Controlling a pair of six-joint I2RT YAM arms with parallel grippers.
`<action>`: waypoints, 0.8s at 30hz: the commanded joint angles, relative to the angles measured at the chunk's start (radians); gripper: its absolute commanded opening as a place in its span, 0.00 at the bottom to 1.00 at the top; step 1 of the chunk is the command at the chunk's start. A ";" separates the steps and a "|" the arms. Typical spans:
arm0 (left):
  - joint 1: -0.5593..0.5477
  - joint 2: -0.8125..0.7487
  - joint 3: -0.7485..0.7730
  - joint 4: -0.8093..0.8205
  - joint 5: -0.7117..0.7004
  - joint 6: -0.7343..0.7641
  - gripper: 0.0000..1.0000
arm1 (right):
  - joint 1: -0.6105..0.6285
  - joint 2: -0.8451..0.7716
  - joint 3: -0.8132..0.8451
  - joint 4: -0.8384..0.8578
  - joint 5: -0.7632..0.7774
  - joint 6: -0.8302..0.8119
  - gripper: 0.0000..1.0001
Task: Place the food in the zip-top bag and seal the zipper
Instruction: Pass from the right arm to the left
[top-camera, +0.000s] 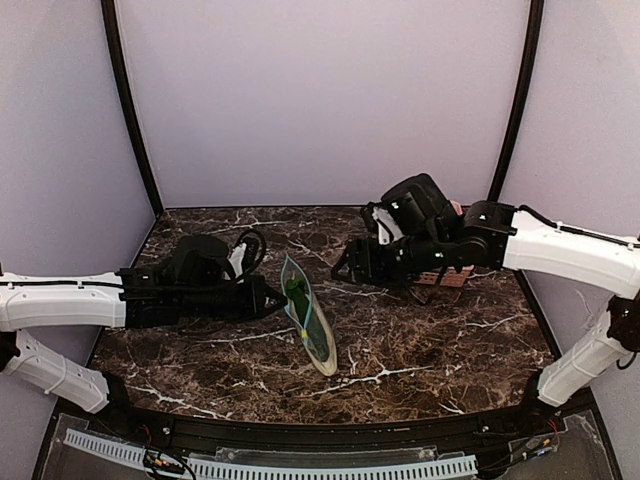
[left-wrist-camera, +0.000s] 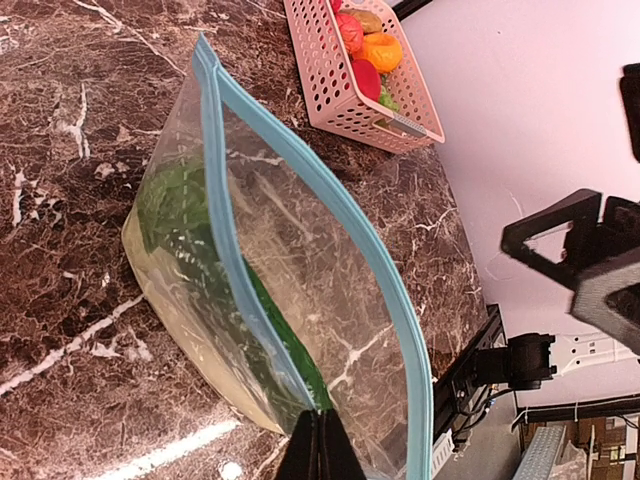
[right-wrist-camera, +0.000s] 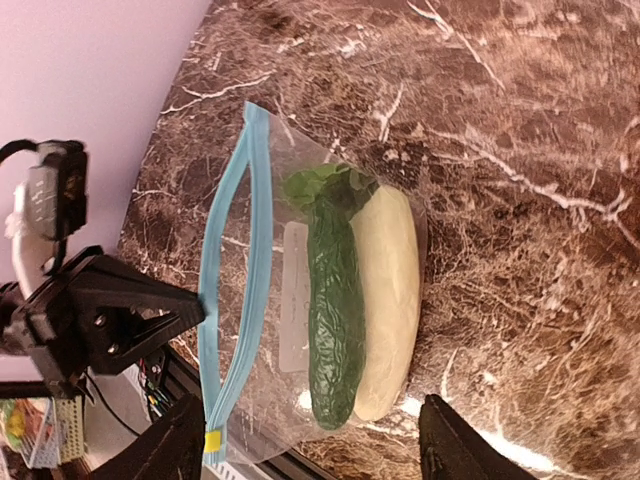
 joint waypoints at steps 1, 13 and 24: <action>-0.001 -0.011 -0.012 -0.022 -0.020 0.022 0.01 | -0.003 -0.110 -0.015 0.003 0.066 -0.074 0.77; 0.011 -0.017 0.006 -0.005 0.001 0.058 0.01 | -0.209 -0.188 -0.045 -0.247 0.152 -0.171 0.82; 0.031 -0.020 0.066 -0.011 0.066 0.154 0.01 | -0.516 -0.117 -0.098 -0.217 0.067 -0.309 0.86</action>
